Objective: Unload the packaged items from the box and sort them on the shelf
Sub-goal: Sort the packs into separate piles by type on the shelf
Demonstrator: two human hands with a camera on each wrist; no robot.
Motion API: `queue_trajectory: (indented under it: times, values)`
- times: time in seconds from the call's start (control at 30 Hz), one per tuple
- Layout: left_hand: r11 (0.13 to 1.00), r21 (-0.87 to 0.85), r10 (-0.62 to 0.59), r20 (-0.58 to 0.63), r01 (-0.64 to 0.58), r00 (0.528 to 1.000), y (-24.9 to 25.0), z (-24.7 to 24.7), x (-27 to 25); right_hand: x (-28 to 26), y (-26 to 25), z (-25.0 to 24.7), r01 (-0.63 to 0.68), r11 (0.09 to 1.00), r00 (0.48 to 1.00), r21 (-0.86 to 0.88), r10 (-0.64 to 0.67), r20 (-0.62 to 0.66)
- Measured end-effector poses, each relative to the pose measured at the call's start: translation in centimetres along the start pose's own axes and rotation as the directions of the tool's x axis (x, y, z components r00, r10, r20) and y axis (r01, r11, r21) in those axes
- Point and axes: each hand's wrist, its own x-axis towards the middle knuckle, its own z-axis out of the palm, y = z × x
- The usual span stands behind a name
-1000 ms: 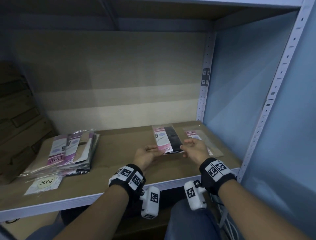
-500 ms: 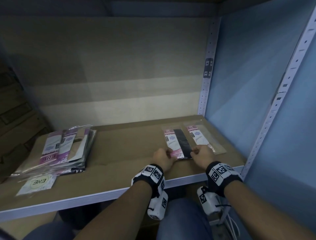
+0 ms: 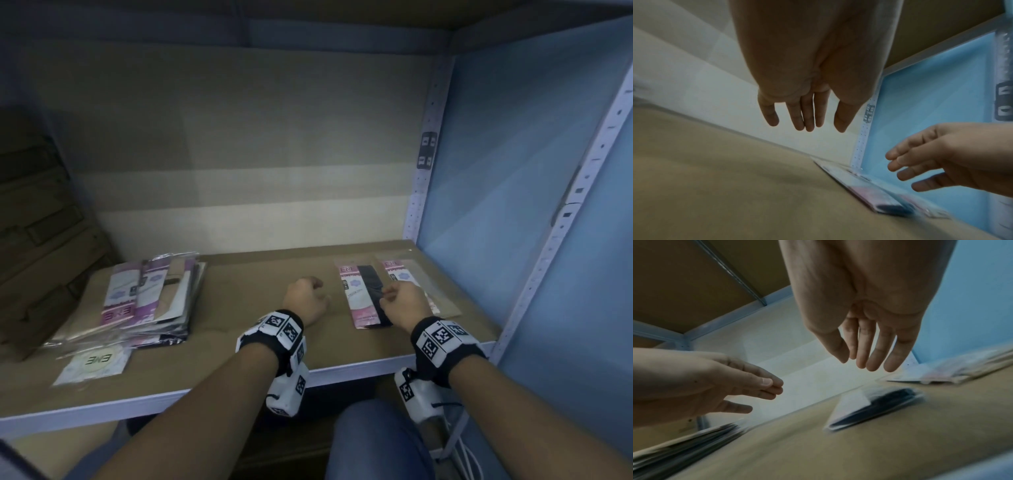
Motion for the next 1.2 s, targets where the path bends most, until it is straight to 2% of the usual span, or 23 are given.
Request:
queue_trajectory:
  times: [0.2,0.47,0.57,0.67,0.9,1.07,1.2]
  values:
    - [0.999,0.047,-0.013,-0.05,0.016,0.999,-3.7,-7.3,-0.8,-0.5,-5.5,2.5,0.04,0.999,0.999,-0.007,-0.04,0.007]
    - [0.99,0.063,-0.111,-0.198,0.125,0.974,-11.4,-16.9,-2.8,-1.7,-13.9,8.3,0.122,0.991,0.983,0.052,-0.128,0.13]
    - [0.974,0.072,-0.189,-0.27,0.216,0.944,-14.9,-19.7,-4.4,-2.9,-16.5,10.4,0.148,0.988,0.969,0.048,-0.155,0.19]
    - [0.938,0.08,-0.301,-0.292,0.336,0.908,-18.3,-22.1,-6.2,-3.4,-18.5,13.4,0.169,0.978,0.947,0.124,-0.196,0.254]
    - [0.819,0.063,-0.536,-0.27,0.571,0.8,-24.5,-24.6,-9.4,-4.5,-22.4,18.6,0.161,0.975,0.924,0.154,-0.204,0.324]
    - [0.779,0.049,-0.595,-0.255,0.625,0.762,-25.6,-24.0,-9.5,-5.2,-23.6,21.4,0.166,0.983,0.878,0.077,-0.183,0.443]
    - [0.758,-0.035,-0.638,-0.245,0.651,0.73,-26.4,-23.8,-9.1,-5.1,-23.6,22.6,0.155,0.986,0.86,0.063,-0.166,0.482]
